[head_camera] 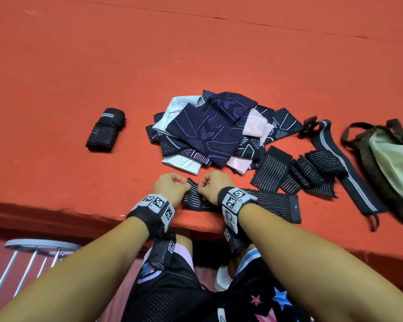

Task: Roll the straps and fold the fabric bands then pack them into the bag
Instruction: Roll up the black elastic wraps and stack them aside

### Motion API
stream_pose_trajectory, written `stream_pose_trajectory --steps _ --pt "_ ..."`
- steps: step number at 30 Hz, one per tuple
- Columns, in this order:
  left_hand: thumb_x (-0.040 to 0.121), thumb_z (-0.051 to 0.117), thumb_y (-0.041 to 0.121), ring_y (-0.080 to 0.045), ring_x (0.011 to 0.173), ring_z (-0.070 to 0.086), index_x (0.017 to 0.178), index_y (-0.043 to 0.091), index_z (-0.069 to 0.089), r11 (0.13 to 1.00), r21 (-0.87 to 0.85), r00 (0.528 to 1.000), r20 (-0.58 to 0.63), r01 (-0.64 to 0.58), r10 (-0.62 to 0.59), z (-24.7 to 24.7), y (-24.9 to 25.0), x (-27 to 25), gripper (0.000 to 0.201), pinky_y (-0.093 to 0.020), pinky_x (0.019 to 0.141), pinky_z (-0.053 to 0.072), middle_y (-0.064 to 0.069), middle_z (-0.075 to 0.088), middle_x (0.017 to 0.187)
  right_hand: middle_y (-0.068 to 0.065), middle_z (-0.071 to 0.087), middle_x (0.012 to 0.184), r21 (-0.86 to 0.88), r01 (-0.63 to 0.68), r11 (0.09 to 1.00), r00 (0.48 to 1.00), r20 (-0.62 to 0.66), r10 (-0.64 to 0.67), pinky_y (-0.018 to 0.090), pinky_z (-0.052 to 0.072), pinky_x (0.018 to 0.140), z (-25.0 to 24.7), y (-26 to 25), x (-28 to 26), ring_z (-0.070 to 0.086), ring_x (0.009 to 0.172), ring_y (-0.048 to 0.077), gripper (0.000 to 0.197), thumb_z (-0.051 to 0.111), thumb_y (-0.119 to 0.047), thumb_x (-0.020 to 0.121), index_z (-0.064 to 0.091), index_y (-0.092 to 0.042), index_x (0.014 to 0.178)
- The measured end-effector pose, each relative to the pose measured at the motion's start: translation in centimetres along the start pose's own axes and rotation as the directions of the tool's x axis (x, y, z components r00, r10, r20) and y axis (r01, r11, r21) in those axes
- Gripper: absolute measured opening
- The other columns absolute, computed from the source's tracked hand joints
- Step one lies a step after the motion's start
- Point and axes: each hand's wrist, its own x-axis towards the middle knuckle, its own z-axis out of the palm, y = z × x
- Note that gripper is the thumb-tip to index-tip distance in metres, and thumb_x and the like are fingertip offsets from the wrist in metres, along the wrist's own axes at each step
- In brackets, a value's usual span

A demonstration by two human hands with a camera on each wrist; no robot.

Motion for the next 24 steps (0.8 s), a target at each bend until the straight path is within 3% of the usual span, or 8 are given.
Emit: stream_pose_trajectory --steps 4,7,9,11,15,17,20,24 --pt "0.061 0.077 0.029 -0.026 0.070 0.070 0.072 0.019 0.071 0.996 -0.089 0.998 0.061 -0.013 0.019 1.0 1.2 -0.4 0.016 -0.049 0.076 0.061 0.001 0.071 0.067 0.007 0.074 0.076 0.409 -0.159 0.898 0.981 0.168 0.097 0.025 0.054 0.060 -1.4 -0.3 -0.7 0.072 0.065 0.022 0.023 0.056 -0.026 0.098 0.067 -0.013 0.083" --pt "0.055 0.069 0.031 -0.027 0.069 0.068 0.072 0.020 0.069 0.994 -0.100 0.994 0.092 -0.047 0.056 2.1 1.6 -0.5 0.020 -0.050 0.077 0.061 0.004 0.067 0.063 0.008 0.069 0.077 0.518 -0.246 0.819 0.956 0.268 0.118 0.025 0.051 0.059 -2.4 -0.2 -1.3 0.068 0.064 0.020 0.024 0.046 -0.024 0.100 0.063 -0.007 0.100" --pt "0.059 0.070 0.027 -0.026 0.068 0.067 0.072 0.021 0.068 0.993 -0.102 0.992 0.103 -0.057 0.068 2.7 1.9 -0.8 0.015 -0.048 0.077 0.061 0.004 0.066 0.061 0.004 0.067 0.071 0.543 -0.250 0.802 0.953 0.286 0.104 0.026 0.051 0.060 -2.9 0.1 -1.5 0.066 0.063 0.019 0.026 0.051 -0.031 0.100 0.063 -0.009 0.095" --pt "0.068 0.075 0.016 -0.022 0.066 0.066 0.074 0.021 0.069 0.994 -0.095 0.989 0.134 -0.057 0.070 3.2 2.3 -1.0 0.010 -0.044 0.076 0.060 0.004 0.066 0.062 -0.001 0.063 0.062 0.534 -0.236 0.812 0.955 0.281 0.093 0.026 0.053 0.060 -3.1 0.7 -1.4 0.065 0.061 0.016 0.023 0.058 -0.031 0.096 0.063 -0.012 0.085" --pt "0.080 0.075 0.005 -0.013 0.064 0.063 0.080 0.020 0.073 0.997 -0.064 0.955 0.289 -0.051 0.068 3.8 2.6 -1.3 0.015 -0.032 0.074 0.052 0.003 0.070 0.066 0.003 0.060 0.069 0.459 -0.181 0.870 0.973 0.210 0.092 0.036 0.054 0.066 -3.3 2.1 -1.2 0.059 0.067 0.021 0.021 0.056 -0.017 0.091 0.062 -0.015 0.071" --pt "0.082 0.071 0.006 -0.016 0.070 0.067 0.079 0.025 0.073 0.998 -0.017 0.971 0.227 -0.068 0.071 3.8 2.4 -1.0 0.019 -0.030 0.076 0.055 0.004 0.072 0.073 0.007 0.063 0.072 0.441 -0.163 0.883 0.976 0.200 0.080 0.040 0.057 0.071 -3.3 2.7 -1.2 0.062 0.072 0.024 0.022 0.053 -0.013 0.091 0.070 -0.009 0.077" --pt "0.079 0.070 0.008 -0.019 0.080 0.070 0.079 0.025 0.069 0.996 0.078 0.995 0.089 -0.044 0.037 3.5 2.1 -0.6 0.018 -0.033 0.081 0.058 0.003 0.073 0.080 0.001 0.069 0.079 0.355 -0.113 0.928 0.987 0.144 0.065 0.034 0.060 0.074 -3.4 3.6 -1.3 0.068 0.081 0.023 0.019 0.057 -0.012 0.093 0.076 -0.015 0.093" --pt "0.070 0.081 0.016 -0.019 0.079 0.072 0.078 0.025 0.068 0.989 0.144 0.990 0.141 -0.016 -0.004 3.9 1.6 -0.4 0.018 -0.037 0.085 0.059 0.002 0.075 0.081 -0.005 0.070 0.093 0.084 -0.010 0.996 1.000 0.023 0.009 0.020 0.047 0.082 -3.5 4.8 -1.5 0.064 0.088 0.015 0.020 0.064 -0.017 0.092 0.077 -0.022 0.106"
